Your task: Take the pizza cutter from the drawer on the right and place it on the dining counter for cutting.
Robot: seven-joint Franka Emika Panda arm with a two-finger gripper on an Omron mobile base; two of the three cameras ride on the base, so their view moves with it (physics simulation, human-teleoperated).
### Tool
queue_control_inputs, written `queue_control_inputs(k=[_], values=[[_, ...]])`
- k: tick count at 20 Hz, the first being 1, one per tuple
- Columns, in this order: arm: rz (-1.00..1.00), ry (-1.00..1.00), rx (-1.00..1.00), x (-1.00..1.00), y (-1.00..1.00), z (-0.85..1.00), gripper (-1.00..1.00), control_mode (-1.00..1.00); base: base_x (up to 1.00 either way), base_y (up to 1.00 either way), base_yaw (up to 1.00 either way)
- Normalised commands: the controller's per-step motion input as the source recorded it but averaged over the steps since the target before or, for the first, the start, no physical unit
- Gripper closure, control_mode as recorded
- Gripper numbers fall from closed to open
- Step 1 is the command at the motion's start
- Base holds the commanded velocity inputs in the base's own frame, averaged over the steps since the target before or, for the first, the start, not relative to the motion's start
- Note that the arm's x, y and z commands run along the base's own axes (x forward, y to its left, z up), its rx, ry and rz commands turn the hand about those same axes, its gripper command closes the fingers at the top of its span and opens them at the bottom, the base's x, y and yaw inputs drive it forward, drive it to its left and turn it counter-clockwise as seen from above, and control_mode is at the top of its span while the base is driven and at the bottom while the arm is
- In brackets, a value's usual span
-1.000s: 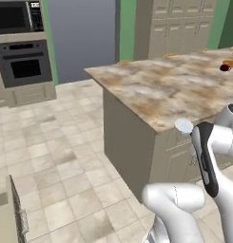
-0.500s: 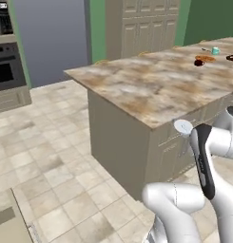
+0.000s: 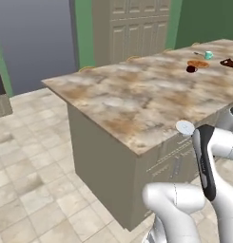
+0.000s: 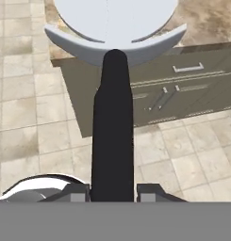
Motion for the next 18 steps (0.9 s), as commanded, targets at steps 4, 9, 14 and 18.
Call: queue_control_inputs(k=[4,9,14,18], values=[[0.0,0.0,0.0,0.0,0.0,0.0,1.0,1.0,1.0,-0.86,0.01],[0.0,0.0,0.0,0.0,0.0,0.0,1.0,1.0,1.0,-1.0,0.11],[0.0,0.0,0.0,0.0,0.0,0.0,1.0,1.0,0.84,-1.0,0.15],[0.0,0.0,0.0,0.0,0.0,0.0,1.0,1.0,0.29,-1.0,0.14]])
